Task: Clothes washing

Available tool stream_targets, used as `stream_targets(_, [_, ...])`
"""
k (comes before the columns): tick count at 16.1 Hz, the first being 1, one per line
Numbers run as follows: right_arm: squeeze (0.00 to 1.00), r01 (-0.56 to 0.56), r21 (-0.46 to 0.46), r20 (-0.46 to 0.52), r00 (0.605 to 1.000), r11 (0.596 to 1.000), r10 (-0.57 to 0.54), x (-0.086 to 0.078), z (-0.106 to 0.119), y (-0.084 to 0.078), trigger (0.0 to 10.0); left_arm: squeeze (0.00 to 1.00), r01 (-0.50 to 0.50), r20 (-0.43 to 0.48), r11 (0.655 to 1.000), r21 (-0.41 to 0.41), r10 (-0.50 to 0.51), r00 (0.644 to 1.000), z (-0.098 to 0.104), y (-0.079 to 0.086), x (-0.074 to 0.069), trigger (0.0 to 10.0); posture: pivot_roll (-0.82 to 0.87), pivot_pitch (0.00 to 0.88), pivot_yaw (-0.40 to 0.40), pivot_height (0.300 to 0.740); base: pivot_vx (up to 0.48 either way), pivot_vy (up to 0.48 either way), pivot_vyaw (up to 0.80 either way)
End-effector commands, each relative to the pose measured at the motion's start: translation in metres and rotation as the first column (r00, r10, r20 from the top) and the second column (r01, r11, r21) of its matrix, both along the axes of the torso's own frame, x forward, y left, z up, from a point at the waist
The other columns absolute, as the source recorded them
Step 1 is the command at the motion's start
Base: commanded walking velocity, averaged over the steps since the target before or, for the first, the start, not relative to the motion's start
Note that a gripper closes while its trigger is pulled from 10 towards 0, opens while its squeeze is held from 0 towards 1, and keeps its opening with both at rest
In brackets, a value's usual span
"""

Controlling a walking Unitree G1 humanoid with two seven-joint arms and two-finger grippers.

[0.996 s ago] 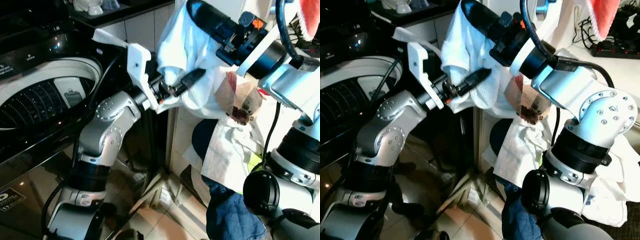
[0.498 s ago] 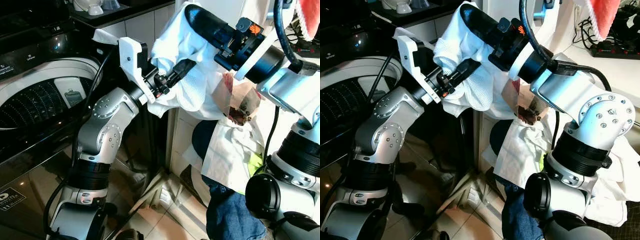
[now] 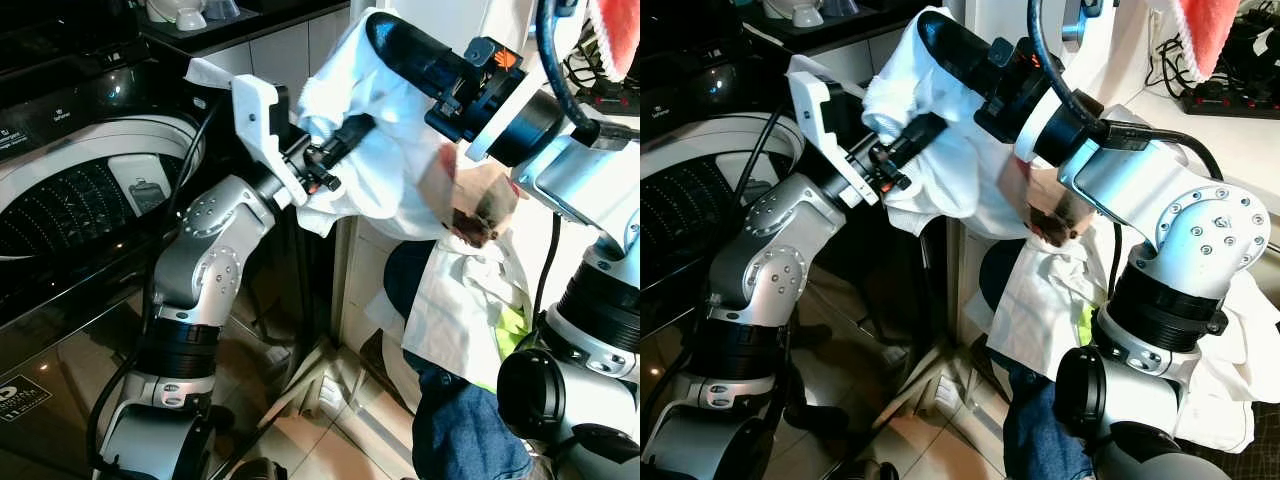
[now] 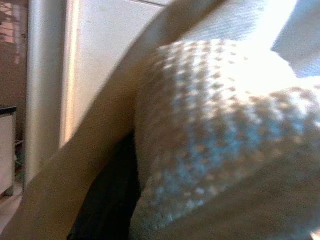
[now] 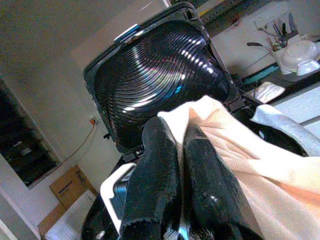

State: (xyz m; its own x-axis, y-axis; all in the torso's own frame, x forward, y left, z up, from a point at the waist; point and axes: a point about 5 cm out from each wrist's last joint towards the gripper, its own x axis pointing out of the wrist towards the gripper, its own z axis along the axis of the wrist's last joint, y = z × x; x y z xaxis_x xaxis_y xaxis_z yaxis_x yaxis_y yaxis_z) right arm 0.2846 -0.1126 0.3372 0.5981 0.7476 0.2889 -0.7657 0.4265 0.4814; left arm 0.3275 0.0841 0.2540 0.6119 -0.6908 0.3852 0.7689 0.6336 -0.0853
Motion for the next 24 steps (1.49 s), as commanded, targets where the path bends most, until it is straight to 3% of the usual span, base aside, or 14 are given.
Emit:
stream_targets(1, [0.00, 0.005, 0.005, 0.027, 1.000, 1.000, -0.005, -0.004, 0.003, -0.001, 0.0, 0.00, -0.034, 0.016, 0.999, -0.002, 0.034, 0.999, 0.005, 0.006, 0.003, 0.0, -0.01, 0.000, 0.051, 0.740, 0.000, 0.000, 0.00])
stream_targets(3, [0.29, 0.031, -0.017, 0.052, 0.998, 0.999, -0.030, -0.004, 0.004, -0.003, 10.0, 0.00, -0.082, 0.017, 0.997, -0.009, 0.082, 0.996, 0.007, 0.013, 0.008, 0.0, -0.01, 0.000, 0.053, 0.740, 0.000, 0.000, 0.00])
stream_targets(4, [1.00, 0.028, 0.002, 0.038, 0.999, 1.000, -0.028, -0.003, 0.002, -0.004, 10.0, 0.00, -0.111, 0.018, 0.994, -0.006, 0.111, 0.994, 0.007, 0.017, 0.010, 0.0, -0.01, 0.000, 0.053, 0.740, 0.000, 0.000, 0.00])
stream_targets(7, [1.00, 0.059, -0.004, 0.023, 0.998, 0.998, -0.059, 0.000, 0.001, -0.011, 10.0, 0.00, -0.289, 0.050, 0.956, 0.052, 0.286, 0.957, 0.013, 0.040, 0.024, 0.0, 0.00, 0.000, 0.054, 0.740, 0.000, 0.000, 0.00])
stream_targets(8, [1.00, 0.120, -0.067, 0.029, 0.993, 0.990, -0.119, 0.001, -0.002, -0.018, 10.0, 0.00, -0.496, 0.140, 0.853, 0.162, 0.477, 0.867, 0.021, 0.066, 0.036, 0.0, 0.00, 0.000, 0.054, 0.740, 0.000, 0.000, 0.00])
stream_targets(9, [0.25, 0.179, -0.182, 0.037, 0.984, 0.967, -0.175, 0.003, -0.011, -0.022, 10.0, 0.00, -0.686, 0.250, 0.695, 0.216, 0.640, 0.727, 0.036, 0.098, 0.045, 0.0, 0.00, 0.000, 0.057, 0.740, 0.000, 0.000, 0.00])
stream_targets(10, [0.00, 0.196, -0.267, 0.042, 0.981, 0.944, -0.192, 0.004, -0.019, -0.023, 10.0, 0.00, -0.775, 0.303, 0.599, 0.202, 0.715, 0.631, 0.050, 0.118, 0.048, 0.0, 0.00, 0.000, 0.056, 0.740, 0.000, 0.000, 0.00])
stream_targets(12, [0.00, 0.133, -0.488, 0.052, 0.991, 0.863, -0.123, -0.004, -0.045, -0.007, 10.0, 0.00, -0.936, 0.525, 0.288, 0.203, 0.775, 0.352, 0.085, 0.158, 0.051, 0.0, 0.01, 0.000, 0.058, 0.740, 0.000, 0.000, 0.00])
stream_targets(15, [0.00, 0.094, -0.538, 0.042, 0.996, 0.838, -0.084, -0.007, -0.059, 0.010, 10.0, 0.00, -0.975, 0.654, 0.083, 0.205, 0.730, 0.199, 0.095, 0.167, 0.056, 0.0, 0.00, 0.000, 0.062, 0.740, 0.000, 0.000, 0.00])
stream_targets(16, [0.00, 0.092, -0.544, 0.046, 0.996, 0.834, -0.080, -0.006, -0.062, 0.015, 10.0, 0.00, -0.971, 0.615, 0.083, 0.223, 0.761, 0.207, 0.087, 0.168, 0.062, 0.0, 0.00, 0.000, 0.064, 0.740, 0.000, 0.000, 0.00])
stream_targets(17, [0.00, 0.084, -0.553, 0.046, 0.996, 0.829, -0.071, -0.007, -0.065, 0.018, 10.0, 0.00, -0.963, 0.591, 0.081, 0.259, 0.775, 0.224, 0.078, 0.167, 0.066, 10.0, 0.00, 0.000, 0.064, 0.740, 0.000, 0.000, 0.00])
stream_targets(21, [0.00, 0.028, -0.620, 0.008, 1.000, 0.784, -0.029, -0.013, -0.087, 0.029, 10.0, 0.00, -0.799, 0.312, 0.123, 0.588, 0.877, 0.364, -0.003, 0.168, 0.081, 10.0, 0.00, 0.000, 0.067, 0.740, 0.000, 0.000, 0.00])
stream_targets(23, [0.00, 0.018, -0.634, -0.007, 1.000, 0.773, -0.028, -0.015, -0.093, 0.031, 10.0, 1.00, -0.738, 0.046, 0.263, 0.622, 0.928, 0.369, -0.030, 0.167, 0.080, 10.0, -0.01, 0.000, 0.072, 0.740, 0.000, 0.000, 0.00])
stream_targets(24, [0.00, 0.018, -0.635, -0.008, 1.000, 0.773, -0.029, -0.015, -0.093, 0.031, 10.0, 1.00, -0.723, 0.030, 0.273, 0.635, 0.926, 0.376, -0.033, 0.167, 0.080, 10.0, -0.01, 0.000, 0.077, 0.740, 0.000, 0.000, 0.00])
